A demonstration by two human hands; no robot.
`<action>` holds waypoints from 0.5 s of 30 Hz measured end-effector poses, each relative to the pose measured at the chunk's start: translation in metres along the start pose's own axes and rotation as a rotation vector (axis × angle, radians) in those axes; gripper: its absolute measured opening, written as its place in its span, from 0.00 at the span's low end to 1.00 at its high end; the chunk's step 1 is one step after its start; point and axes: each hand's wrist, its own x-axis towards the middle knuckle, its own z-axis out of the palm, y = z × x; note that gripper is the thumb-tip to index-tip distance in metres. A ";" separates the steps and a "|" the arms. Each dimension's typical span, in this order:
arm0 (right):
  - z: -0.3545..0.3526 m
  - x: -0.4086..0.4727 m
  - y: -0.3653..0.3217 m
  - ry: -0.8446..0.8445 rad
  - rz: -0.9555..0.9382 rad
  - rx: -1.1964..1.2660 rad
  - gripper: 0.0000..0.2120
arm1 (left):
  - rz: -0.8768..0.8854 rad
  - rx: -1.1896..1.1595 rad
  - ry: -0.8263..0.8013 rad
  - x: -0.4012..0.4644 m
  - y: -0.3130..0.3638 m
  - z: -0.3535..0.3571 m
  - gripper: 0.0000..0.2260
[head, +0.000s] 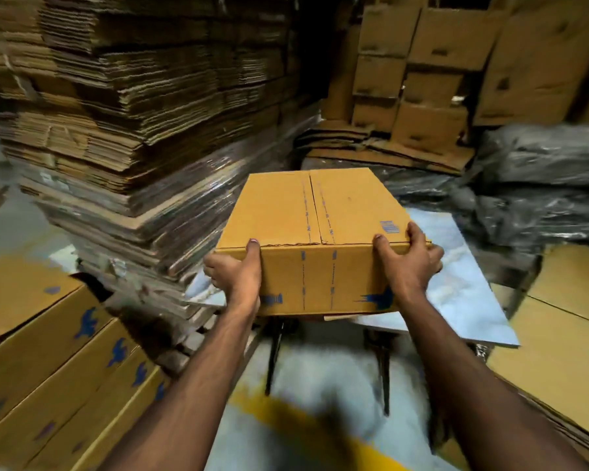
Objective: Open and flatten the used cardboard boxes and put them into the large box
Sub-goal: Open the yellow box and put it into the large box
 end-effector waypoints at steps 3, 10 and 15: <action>-0.033 0.045 0.035 0.044 0.032 -0.050 0.31 | -0.024 0.009 -0.103 -0.028 -0.013 0.058 0.34; -0.055 0.112 0.105 -0.033 0.089 -0.199 0.27 | -0.023 0.062 -0.292 -0.054 -0.050 0.131 0.27; -0.047 0.137 0.133 -0.108 0.036 -0.233 0.27 | -0.048 0.133 -0.442 -0.041 -0.059 0.151 0.16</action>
